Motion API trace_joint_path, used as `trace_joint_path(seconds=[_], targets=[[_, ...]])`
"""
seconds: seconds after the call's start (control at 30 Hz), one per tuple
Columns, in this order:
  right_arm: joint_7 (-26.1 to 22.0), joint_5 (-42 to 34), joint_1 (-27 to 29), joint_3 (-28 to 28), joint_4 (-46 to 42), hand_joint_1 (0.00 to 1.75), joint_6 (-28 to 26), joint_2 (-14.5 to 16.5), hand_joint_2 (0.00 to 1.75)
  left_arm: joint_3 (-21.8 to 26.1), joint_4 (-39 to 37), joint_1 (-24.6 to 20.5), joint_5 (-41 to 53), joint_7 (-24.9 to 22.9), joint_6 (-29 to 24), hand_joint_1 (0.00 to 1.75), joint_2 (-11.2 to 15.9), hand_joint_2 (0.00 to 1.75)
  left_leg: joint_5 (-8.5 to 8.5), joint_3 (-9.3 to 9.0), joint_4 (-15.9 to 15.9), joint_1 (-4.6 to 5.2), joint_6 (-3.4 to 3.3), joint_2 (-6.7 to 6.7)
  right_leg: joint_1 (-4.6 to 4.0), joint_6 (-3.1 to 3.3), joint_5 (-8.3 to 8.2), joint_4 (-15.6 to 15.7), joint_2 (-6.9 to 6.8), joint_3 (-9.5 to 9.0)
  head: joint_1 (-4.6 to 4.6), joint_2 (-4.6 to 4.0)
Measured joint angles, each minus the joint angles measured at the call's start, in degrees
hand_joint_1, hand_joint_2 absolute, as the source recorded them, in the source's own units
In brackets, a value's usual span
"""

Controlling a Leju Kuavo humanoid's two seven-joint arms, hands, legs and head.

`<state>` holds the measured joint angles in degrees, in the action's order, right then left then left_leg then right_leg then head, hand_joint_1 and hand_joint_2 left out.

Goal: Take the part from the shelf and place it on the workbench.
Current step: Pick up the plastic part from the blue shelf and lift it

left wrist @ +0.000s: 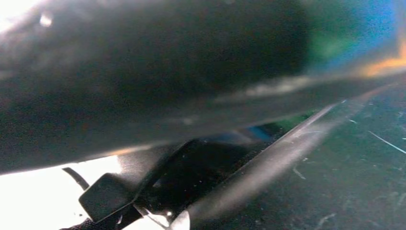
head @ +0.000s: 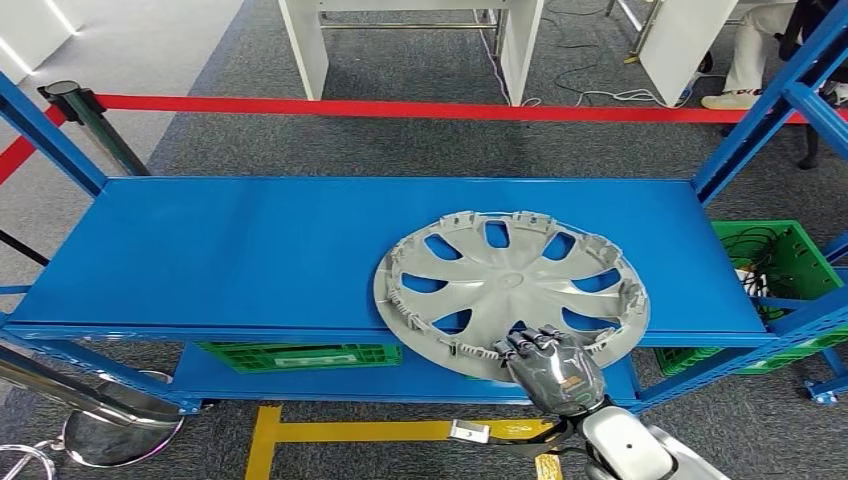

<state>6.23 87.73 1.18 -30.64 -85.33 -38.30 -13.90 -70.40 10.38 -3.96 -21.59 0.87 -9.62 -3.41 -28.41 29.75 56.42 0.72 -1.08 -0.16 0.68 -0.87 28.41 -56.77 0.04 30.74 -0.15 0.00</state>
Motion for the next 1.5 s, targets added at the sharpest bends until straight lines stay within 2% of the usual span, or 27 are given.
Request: trace_joint_path(seconds=[0.17, 0.27, 0.5, 0.73, 0.97, 1.5], targets=[[-0.43, 0.48, 0.29, 0.18, -0.58, 1.75, -0.10, 0.02, 1.75, 0.00, 0.00, 0.00, 0.00, 0.06, -0.05, 0.00, 0.00, 0.00, 0.00, 0.00, 0.00, 0.00, 0.00, 0.00, 0.00, 0.00, 0.00, 0.00, -0.01, 0.00, -0.01, 0.00], [-2.26, 1.59, 1.72, 1.04, -4.33, 1.75, -0.29, 0.26, 1.75, 0.00, -0.01, 0.04, -0.07, 0.51, -0.41, 0.00, 0.00, 0.00, 0.00, 0.02, 0.00, 0.00, 0.00, -0.01, 0.00, 0.00, 0.00, 0.00, -0.02, 0.01, 0.00, 0.00], [-12.60, 1.98, 6.24, 4.93, -19.43, 1.75, -0.58, 2.81, 1.75, 0.01, -0.07, 0.18, -0.70, 3.45, -1.03, 0.00, 0.07, 0.00, 0.00, 0.15, 0.00, -0.01, 0.00, -0.01, -0.01, 0.00, 0.01, 0.00, -0.01, 0.15, 0.00, 0.00], [-19.69, 1.99, 7.68, 6.66, -31.54, 1.75, -0.68, 4.84, 1.75, -0.06, -0.07, 0.26, -0.09, 6.55, -0.98, 0.00, 0.20, 0.00, 0.00, 0.17, 0.00, 0.00, 0.00, -0.01, -0.01, 0.01, 0.01, 0.00, -0.01, 0.15, 0.00, 0.00], [-20.81, 1.99, 7.68, 6.67, -38.03, 1.75, -0.84, 5.87, 1.75, -0.12, -0.07, 0.24, 0.17, 7.19, -0.82, 0.00, 0.31, 0.00, 0.00, 0.17, 0.00, 0.00, 0.00, -0.01, 0.00, 0.00, 0.00, 0.00, -0.01, 0.13, 0.00, 0.00], [-21.76, 1.99, 7.18, 6.67, -38.91, 1.75, -0.83, 5.92, 1.75, -0.14, -0.07, 0.17, 0.08, 8.45, 0.03, 0.00, 0.60, 0.00, 0.00, 0.17, 0.00, -0.01, 0.00, -0.01, 0.00, 0.00, 0.00, 0.00, -0.01, 0.14, -0.01, 0.00]])
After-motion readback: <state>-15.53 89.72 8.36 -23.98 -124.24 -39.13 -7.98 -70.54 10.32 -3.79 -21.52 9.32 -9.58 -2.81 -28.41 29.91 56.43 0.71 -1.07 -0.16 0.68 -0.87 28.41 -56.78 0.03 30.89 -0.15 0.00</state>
